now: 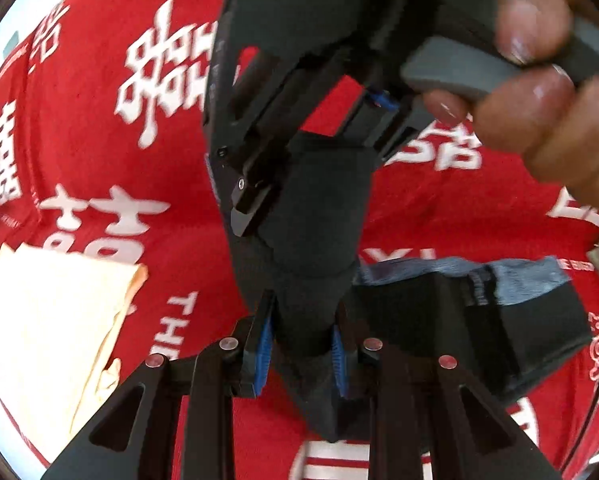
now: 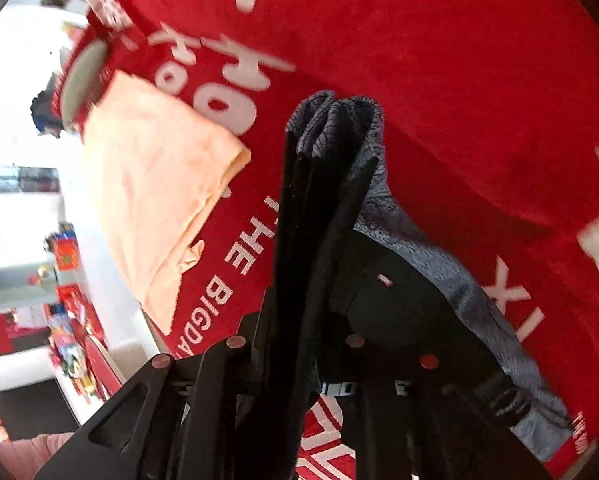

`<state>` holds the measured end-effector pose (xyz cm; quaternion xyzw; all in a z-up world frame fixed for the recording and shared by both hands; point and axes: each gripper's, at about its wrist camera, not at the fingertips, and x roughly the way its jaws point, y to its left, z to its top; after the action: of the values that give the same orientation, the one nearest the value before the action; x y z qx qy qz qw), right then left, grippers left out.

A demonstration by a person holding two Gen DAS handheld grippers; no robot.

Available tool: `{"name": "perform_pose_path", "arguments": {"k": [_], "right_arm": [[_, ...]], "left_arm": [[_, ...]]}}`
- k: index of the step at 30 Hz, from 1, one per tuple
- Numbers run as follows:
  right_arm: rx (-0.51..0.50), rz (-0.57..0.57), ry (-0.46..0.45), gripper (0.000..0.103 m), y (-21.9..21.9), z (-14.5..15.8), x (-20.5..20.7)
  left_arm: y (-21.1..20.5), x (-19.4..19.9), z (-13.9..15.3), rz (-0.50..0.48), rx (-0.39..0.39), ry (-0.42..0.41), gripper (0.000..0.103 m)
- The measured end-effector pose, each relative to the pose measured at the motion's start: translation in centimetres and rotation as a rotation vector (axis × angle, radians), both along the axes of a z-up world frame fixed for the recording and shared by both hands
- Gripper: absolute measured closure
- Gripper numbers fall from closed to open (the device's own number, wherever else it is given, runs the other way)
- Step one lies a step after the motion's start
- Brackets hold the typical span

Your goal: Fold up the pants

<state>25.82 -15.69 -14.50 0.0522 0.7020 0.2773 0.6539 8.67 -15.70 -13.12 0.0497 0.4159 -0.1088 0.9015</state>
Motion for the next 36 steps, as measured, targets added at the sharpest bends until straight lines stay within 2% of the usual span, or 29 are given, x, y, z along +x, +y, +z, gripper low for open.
{"name": "perform_pose_path", "arguments": {"k": [7, 19, 29, 36], "right_arm": [[0.134, -0.182, -0.058, 0.086, -9.3, 3.2, -3.5], [0.228, -0.438, -0.117, 0.086, -24.9, 5.8, -11.3], [0.292, -0.588, -0.125, 0.086, -33.6, 4.7, -16.3], [0.291, -0.661, -0.107, 0.086, -38.9, 1.6, -18.8]], "left_arm": [[-5.6, -2.2, 2.6, -0.148, 0.017, -0.032, 0.077], [-16.3, -6.6, 4.9, -0.367, 0.047, -0.028, 0.077], [-23.9, -9.7, 4.6, -0.492, 0.096, -0.02, 0.077], [-28.4, -11.1, 2.1, -0.552, 0.129, 0.029, 0.077]]}}
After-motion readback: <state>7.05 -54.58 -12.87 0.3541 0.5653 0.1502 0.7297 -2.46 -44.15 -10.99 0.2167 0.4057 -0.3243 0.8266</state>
